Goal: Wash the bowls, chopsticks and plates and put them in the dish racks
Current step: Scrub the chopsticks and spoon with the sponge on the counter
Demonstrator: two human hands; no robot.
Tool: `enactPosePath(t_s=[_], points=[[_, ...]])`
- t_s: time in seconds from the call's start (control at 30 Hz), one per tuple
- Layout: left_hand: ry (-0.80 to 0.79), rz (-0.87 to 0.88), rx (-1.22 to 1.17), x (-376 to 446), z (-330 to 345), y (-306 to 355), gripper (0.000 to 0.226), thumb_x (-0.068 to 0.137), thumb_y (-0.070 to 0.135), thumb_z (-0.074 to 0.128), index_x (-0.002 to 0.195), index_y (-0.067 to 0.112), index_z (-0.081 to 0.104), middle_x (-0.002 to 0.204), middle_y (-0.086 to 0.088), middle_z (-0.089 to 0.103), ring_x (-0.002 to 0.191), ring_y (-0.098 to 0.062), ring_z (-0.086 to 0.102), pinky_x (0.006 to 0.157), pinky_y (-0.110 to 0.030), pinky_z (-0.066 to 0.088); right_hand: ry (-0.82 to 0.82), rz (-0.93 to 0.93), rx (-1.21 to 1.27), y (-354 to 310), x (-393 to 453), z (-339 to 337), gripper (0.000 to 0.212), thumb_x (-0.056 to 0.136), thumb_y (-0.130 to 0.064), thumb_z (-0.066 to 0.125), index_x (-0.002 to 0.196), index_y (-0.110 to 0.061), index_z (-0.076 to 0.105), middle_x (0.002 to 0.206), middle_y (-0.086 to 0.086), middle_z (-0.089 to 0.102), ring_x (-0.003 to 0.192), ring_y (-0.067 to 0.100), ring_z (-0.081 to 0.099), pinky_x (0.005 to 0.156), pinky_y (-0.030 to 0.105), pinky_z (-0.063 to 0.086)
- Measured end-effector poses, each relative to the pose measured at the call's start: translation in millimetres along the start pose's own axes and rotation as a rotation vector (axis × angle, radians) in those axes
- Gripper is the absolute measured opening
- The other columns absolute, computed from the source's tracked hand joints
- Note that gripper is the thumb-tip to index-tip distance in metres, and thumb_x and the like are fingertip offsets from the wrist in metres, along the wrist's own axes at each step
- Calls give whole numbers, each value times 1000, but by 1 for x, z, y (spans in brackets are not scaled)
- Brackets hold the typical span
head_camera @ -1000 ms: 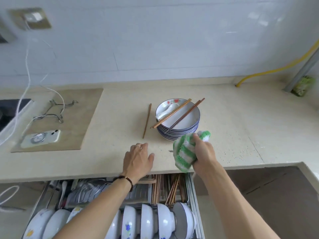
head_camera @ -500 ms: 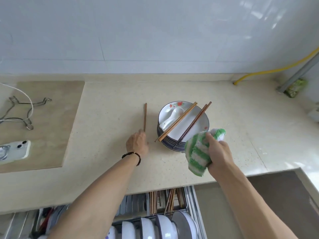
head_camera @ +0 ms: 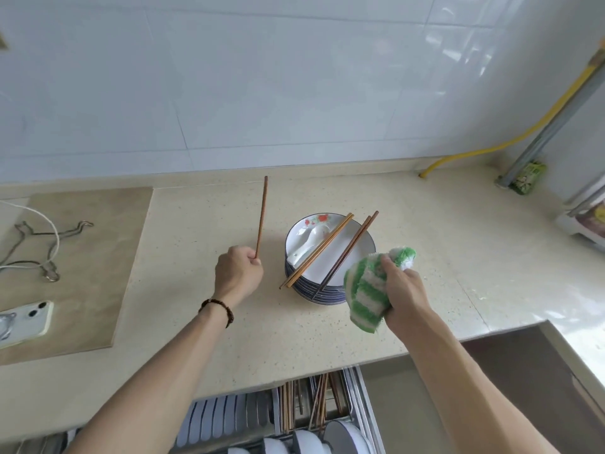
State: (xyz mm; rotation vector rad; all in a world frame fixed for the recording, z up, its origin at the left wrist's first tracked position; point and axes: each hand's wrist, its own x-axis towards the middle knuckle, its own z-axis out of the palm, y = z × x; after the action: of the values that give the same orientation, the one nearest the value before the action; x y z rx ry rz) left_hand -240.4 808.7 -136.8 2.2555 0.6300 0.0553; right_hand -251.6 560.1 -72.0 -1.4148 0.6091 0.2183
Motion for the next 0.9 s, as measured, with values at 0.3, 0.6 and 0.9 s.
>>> enactPosePath(t_s=[0.3, 0.6, 0.9], points=[[-85, 407, 501, -59, 40, 66, 20, 84, 1, 54, 66, 10, 53, 62, -6, 52, 71, -35, 53, 61, -33, 39, -78, 29, -44, -13, 30, -34, 27, 102, -27, 57, 92, -2, 62, 88, 15, 67, 85, 32, 69, 85, 50, 58], [-29, 420, 644, -60, 60, 83, 22, 102, 31, 52, 108, 13, 61, 112, -6, 61, 105, -27, 58, 73, -36, 47, -193, 57, -48, -16, 56, -41, 28, 101, -29, 58, 92, -3, 63, 86, 15, 68, 83, 31, 70, 89, 54, 58], [-15, 370, 739, -39, 89, 93, 46, 90, 44, 61, 121, 13, 51, 124, -9, 53, 114, -27, 50, 89, -35, 40, -221, 105, 25, -16, 66, -40, 27, 102, -26, 58, 94, -1, 63, 89, 16, 71, 88, 32, 72, 90, 52, 58]])
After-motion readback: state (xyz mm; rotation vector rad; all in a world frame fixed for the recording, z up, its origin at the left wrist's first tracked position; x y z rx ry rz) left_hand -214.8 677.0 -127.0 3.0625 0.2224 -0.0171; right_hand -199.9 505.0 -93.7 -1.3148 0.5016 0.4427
